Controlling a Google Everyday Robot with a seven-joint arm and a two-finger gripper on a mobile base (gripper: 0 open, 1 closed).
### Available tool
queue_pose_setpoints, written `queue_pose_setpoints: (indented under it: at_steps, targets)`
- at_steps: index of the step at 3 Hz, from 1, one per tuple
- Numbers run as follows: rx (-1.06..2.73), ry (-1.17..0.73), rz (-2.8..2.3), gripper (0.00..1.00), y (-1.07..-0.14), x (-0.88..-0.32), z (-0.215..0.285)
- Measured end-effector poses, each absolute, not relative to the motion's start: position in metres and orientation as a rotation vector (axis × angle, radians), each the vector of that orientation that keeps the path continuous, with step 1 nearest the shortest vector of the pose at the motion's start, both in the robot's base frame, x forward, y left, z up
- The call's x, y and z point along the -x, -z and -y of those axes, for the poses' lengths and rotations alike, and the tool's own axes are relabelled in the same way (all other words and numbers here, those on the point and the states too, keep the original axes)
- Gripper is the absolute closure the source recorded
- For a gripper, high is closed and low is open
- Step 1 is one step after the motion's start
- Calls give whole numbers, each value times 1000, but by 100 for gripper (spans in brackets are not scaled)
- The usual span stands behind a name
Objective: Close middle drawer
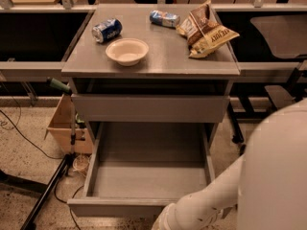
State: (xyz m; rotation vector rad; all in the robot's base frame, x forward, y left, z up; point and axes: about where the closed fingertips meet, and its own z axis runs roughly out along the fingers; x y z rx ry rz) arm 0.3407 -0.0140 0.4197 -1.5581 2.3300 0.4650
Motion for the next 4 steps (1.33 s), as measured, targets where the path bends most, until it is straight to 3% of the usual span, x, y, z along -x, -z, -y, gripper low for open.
queue_pose_setpoints:
  at_steps: [1, 2, 3, 4]
  targets:
    - [1543, -440, -2345, 82, -399, -357, 18]
    - [1530, -384, -2351, 50, -386, -389, 31]
    - [1531, -384, -2351, 27, -386, -388, 31]
    - [1535, -327, -2328, 4, -391, -424, 38]
